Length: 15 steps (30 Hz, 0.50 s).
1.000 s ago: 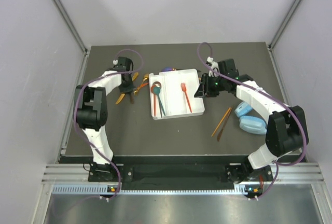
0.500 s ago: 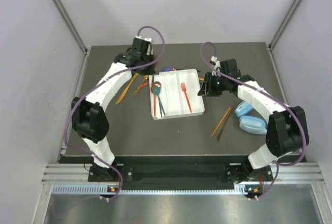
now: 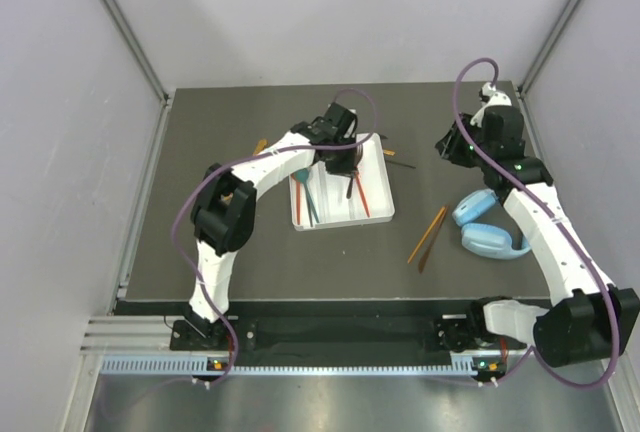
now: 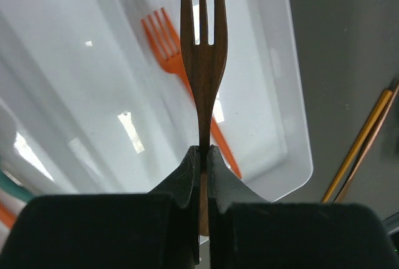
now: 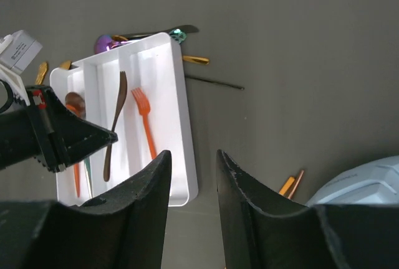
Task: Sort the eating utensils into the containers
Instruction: Place the fork in the storage box.
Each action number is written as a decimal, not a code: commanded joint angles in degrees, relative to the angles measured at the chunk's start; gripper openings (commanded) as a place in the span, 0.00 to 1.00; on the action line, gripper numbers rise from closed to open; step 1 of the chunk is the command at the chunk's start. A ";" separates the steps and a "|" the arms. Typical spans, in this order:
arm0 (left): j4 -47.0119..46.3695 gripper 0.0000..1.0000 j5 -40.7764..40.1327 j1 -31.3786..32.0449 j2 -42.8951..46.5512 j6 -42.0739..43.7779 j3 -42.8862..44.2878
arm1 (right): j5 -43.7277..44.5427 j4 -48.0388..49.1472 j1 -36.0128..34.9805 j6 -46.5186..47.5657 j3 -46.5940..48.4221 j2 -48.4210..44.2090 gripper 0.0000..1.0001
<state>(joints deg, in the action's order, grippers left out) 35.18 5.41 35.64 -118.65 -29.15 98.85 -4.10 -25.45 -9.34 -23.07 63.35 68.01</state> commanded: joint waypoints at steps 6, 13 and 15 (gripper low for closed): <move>-7.84 0.00 -1.45 2.77 -2.55 -8.37 5.21 | -0.29 -0.56 1.52 0.31 -1.13 -0.07 0.35; -11.27 0.00 -4.88 4.09 -4.83 -13.91 2.66 | -0.74 -0.83 1.52 0.83 -1.39 -0.95 0.36; -11.27 0.00 -7.58 4.79 -5.80 -15.40 3.54 | -0.82 -0.56 1.43 0.83 -1.74 -0.95 0.36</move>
<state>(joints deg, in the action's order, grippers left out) 27.38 2.13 39.07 -122.04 -39.99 101.75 -4.40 -26.63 -8.34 -22.94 62.22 68.12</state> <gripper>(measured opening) 0.034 0.354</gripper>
